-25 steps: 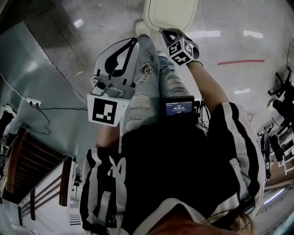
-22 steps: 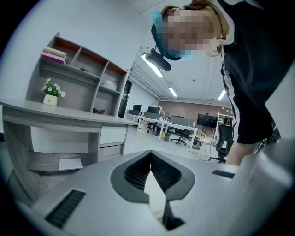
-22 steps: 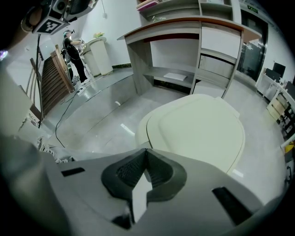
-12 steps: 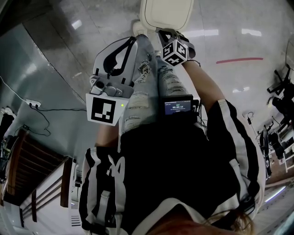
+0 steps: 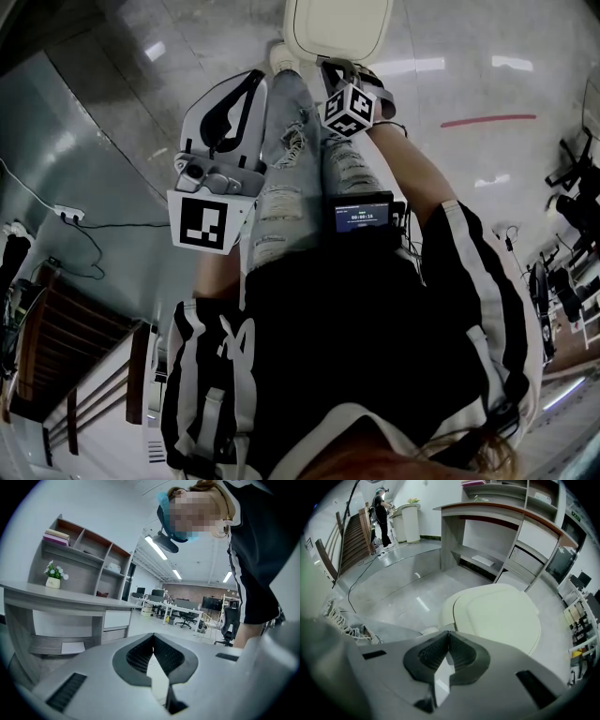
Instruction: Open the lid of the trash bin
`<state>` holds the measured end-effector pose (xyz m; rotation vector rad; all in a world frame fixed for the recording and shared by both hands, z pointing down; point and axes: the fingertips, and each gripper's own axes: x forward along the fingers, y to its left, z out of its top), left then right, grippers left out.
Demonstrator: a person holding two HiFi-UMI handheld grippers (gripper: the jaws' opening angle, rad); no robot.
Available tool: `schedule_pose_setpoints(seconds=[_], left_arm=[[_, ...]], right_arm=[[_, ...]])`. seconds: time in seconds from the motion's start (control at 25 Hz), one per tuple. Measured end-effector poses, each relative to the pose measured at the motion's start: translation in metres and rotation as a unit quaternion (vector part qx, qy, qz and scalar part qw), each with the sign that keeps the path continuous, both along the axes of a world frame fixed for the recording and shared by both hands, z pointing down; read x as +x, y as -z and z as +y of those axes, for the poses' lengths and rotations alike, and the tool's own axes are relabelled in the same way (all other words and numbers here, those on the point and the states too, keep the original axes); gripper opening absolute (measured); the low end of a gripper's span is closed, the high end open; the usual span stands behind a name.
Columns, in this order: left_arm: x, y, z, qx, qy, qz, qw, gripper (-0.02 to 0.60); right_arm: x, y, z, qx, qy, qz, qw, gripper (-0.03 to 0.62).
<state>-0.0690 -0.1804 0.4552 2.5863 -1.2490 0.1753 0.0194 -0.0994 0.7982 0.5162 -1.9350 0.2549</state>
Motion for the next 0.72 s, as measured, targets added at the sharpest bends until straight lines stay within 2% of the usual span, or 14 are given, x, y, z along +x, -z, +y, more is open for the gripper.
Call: schedule_pose_setpoints(seconds=[0.36,0.72], left_arm=[[0.0034,0.0012,-0.0002,0.001,-0.005,0.004,1.0,0.008],[0.0043,0.0037,0.0021,0.006,-0.012,0.003,0.9999,0.008]], right_arm=[[0.002,-0.0012,-0.0028,0.005,-0.041,0.007,0.999,0.008],[0.0014,-0.0008,-0.0054,0.044,-0.016,0.031,0.998,0.008]])
